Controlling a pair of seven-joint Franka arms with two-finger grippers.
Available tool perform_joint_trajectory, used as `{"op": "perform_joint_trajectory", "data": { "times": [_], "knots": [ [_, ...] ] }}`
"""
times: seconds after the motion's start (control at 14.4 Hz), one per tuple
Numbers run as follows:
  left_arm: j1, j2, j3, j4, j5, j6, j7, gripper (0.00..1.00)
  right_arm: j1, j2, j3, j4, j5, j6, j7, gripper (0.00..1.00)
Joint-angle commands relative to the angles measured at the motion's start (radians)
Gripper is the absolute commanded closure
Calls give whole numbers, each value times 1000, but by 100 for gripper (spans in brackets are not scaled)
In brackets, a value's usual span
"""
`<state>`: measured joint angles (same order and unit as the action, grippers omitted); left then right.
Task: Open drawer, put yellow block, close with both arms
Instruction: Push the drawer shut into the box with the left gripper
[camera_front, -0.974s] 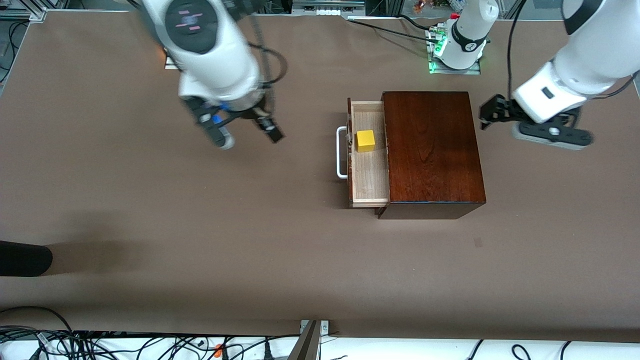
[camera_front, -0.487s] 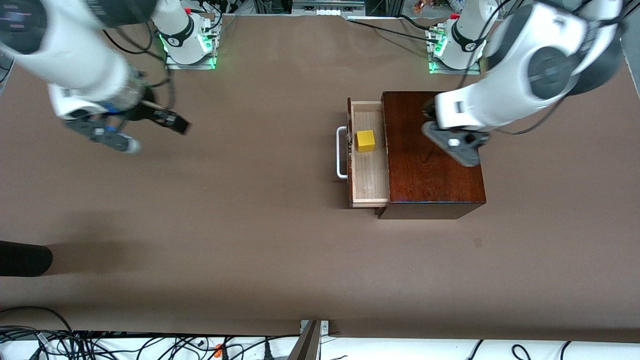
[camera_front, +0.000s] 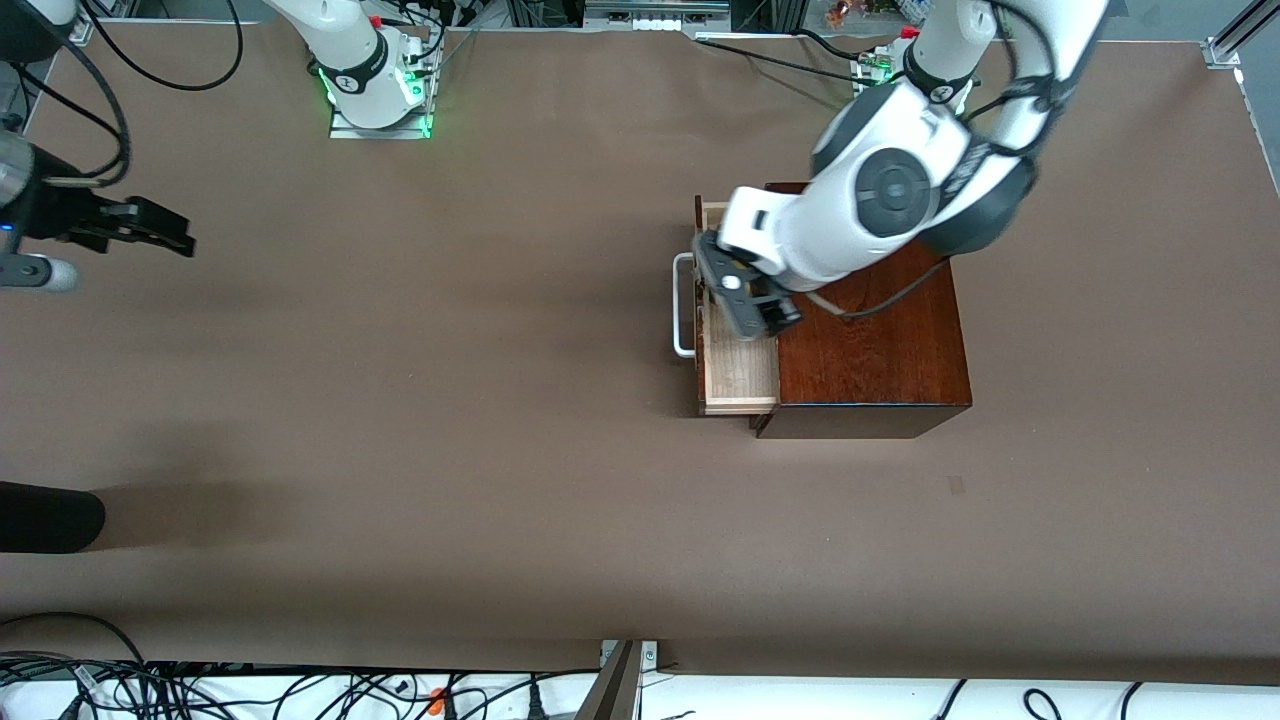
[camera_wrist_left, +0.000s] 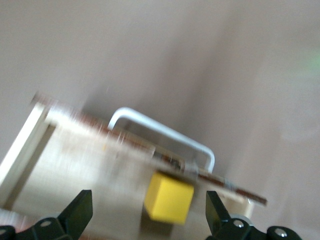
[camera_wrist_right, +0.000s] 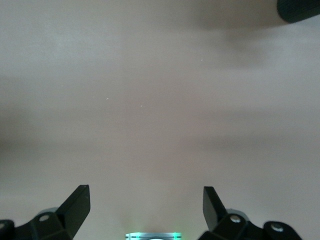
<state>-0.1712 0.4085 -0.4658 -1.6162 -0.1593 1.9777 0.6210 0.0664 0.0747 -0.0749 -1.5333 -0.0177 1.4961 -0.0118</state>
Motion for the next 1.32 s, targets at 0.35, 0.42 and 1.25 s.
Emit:
{"op": "perform_joint_trajectory", "data": {
  "times": [0.35,0.42,1.25],
  "knots": [
    [-149,177,3,93,61,139,289,0,-31,-33,21,-31,-22,29,-46,0],
    [-158,181,3,87,70,139,289,0,-31,-30,21,-31,-22,30,-43,0],
    [-166,230,9,52,277,113,287,0,-30,-6,23,-22,-11,38,-33,0]
  ]
}}
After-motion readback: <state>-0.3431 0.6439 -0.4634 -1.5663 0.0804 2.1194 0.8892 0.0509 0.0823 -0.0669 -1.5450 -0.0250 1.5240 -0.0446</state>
